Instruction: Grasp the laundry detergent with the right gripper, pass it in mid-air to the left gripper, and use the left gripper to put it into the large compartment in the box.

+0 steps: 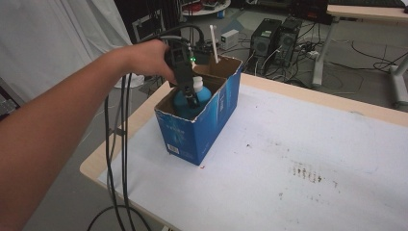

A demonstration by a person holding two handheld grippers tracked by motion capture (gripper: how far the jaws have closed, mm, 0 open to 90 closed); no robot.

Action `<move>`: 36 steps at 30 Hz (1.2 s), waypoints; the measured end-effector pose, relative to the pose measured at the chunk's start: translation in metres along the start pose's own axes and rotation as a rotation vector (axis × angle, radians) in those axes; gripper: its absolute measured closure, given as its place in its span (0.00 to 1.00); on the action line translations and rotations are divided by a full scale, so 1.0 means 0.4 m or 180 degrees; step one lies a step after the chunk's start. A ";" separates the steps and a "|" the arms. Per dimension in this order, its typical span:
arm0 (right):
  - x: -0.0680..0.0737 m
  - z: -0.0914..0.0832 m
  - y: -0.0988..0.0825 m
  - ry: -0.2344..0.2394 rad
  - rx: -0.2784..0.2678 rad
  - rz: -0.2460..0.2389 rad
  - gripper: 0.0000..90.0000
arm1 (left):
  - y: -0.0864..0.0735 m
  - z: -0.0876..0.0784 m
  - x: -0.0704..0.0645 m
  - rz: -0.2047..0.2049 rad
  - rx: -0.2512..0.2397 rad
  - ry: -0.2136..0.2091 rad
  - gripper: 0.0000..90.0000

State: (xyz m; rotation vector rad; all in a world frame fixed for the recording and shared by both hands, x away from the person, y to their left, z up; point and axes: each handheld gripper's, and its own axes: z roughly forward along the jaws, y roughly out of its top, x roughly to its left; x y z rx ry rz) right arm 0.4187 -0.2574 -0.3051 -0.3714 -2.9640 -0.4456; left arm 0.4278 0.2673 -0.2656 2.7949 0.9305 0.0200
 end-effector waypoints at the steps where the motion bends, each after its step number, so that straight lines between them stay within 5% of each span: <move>1: 0.001 0.001 0.001 -0.0005 -0.0007 -0.0010 0.01 | -0.001 -0.008 0.000 0.0002 -0.0022 0.0008 0.33; 12: 0.011 -0.005 0.001 -0.0024 -0.0004 -0.0023 0.01 | 0.005 -0.087 -0.017 -0.0012 -0.0170 0.0038 0.33; 22: 0.021 -0.011 0.002 -0.0050 -0.0036 -0.0057 0.01 | 0.037 -0.167 -0.068 0.0035 -0.0289 0.0154 0.22; 26: 0.028 -0.018 0.003 -0.0085 -0.0083 -0.0068 0.01 | 0.054 -0.192 -0.085 -0.0019 -0.0469 0.0131 0.22; 31: 0.037 -0.029 0.001 -0.0126 -0.0144 -0.0063 0.01 | 0.083 -0.217 -0.116 0.0208 -0.0609 0.0128 0.22; 33: 0.041 -0.035 0.000 -0.0143 -0.0178 -0.0072 0.01 | 0.099 -0.219 -0.128 0.0302 -0.0606 0.0197 0.22; 36: 0.046 -0.044 -0.002 -0.0185 -0.0251 -0.0084 0.01 | 0.120 -0.208 -0.145 0.0487 -0.0534 0.0115 0.22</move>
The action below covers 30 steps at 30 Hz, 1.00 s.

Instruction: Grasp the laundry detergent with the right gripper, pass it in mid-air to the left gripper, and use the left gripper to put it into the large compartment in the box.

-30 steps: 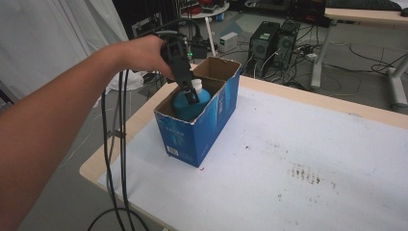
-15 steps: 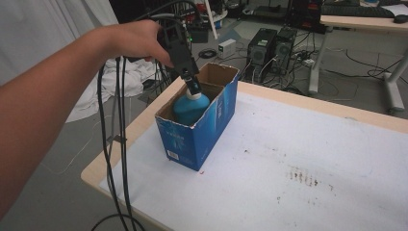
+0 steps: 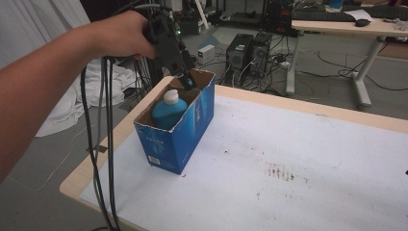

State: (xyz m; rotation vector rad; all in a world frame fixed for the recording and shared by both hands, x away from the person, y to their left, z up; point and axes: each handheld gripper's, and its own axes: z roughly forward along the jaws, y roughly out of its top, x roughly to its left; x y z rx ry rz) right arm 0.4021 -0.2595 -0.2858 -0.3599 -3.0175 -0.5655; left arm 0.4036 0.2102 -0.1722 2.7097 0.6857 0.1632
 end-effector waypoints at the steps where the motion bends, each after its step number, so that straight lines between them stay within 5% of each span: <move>1: 0.001 -0.003 -0.001 -0.0012 -0.0026 -0.0003 0.01 | 0.007 0.007 -0.003 0.0046 0.0045 -0.0021 0.21; 3: 0.002 -0.008 -0.005 -0.0016 -0.0049 -0.0005 0.01 | 0.023 0.022 -0.012 0.0058 0.0104 0.0020 0.08; 15: 0.005 -0.022 -0.015 -0.0087 -0.0151 -0.0006 0.01 | 0.098 0.056 -0.048 0.0415 0.0076 -0.0111 0.02; 19: 0.006 -0.024 -0.016 -0.0092 -0.0166 -0.0010 0.01 | 0.129 0.071 -0.069 0.0594 0.0170 -0.0064 0.02; 30: 0.007 -0.025 -0.013 -0.0105 -0.0185 0.0008 0.01 | 0.205 0.087 -0.086 0.0571 0.0056 -0.0116 0.02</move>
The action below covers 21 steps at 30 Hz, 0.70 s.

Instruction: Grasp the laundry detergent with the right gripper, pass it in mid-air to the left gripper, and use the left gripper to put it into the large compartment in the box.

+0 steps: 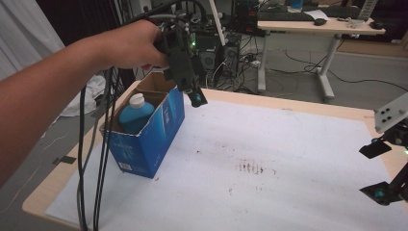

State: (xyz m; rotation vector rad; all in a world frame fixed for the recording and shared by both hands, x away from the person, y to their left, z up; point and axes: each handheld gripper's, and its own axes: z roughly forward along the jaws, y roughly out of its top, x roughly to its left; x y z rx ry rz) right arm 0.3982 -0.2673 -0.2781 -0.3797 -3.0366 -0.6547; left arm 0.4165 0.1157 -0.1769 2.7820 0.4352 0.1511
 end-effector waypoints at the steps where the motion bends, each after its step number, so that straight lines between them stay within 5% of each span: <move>1: 0.000 0.000 0.000 -0.0001 0.0002 0.0001 0.01 | 0.007 0.004 0.001 -0.0027 0.0005 -0.0021 0.02; 4: -0.001 0.000 -0.001 -0.0012 0.0009 0.0010 0.01 | 0.029 0.021 0.006 -0.0109 0.0062 -0.0057 0.02; 11: 0.001 -0.003 -0.003 -0.0032 -0.0001 0.0032 0.01 | 0.075 0.061 0.001 -0.0044 0.0129 -0.0146 0.02; 21: 0.004 -0.002 0.003 -0.0035 -0.0009 0.0016 0.01 | 0.136 0.109 -0.004 -0.0123 0.0109 -0.0235 0.02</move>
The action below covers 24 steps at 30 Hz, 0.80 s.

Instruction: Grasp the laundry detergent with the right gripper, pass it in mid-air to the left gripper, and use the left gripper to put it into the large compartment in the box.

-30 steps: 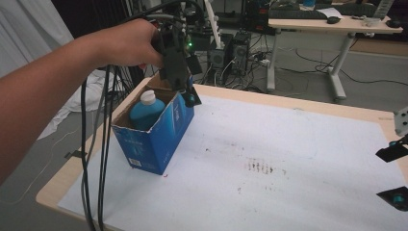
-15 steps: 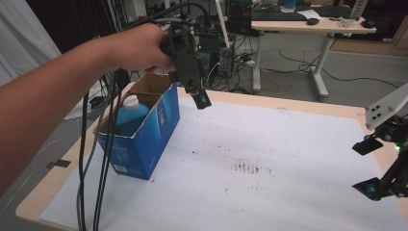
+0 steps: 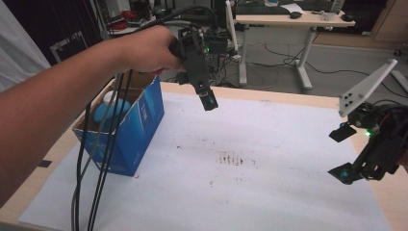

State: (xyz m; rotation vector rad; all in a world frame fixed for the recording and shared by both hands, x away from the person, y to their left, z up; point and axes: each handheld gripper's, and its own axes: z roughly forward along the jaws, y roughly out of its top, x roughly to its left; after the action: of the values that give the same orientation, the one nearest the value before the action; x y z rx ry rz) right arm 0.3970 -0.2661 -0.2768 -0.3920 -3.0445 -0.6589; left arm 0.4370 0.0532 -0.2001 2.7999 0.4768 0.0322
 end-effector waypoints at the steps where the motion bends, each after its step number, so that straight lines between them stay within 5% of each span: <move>1: -0.001 0.001 0.001 -0.0006 -0.0010 -0.0011 0.01 | 0.007 0.007 0.000 -0.0002 -0.0002 -0.0012 0.02; 8: -0.003 0.007 0.005 -0.0018 -0.0006 -0.0008 0.01 | 0.034 0.052 0.009 -0.0115 0.0101 -0.0017 0.02; 24: -0.009 0.027 0.023 0.0011 0.0054 0.0023 0.01 | 0.039 0.131 0.010 -0.0038 0.0071 -0.0124 0.02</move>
State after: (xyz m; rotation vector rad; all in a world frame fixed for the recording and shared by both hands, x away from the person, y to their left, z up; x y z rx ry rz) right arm 0.4033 -0.2543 -0.2832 -0.4008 -3.0419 -0.6324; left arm 0.4496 0.0254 -0.2458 2.8139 0.4875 -0.0304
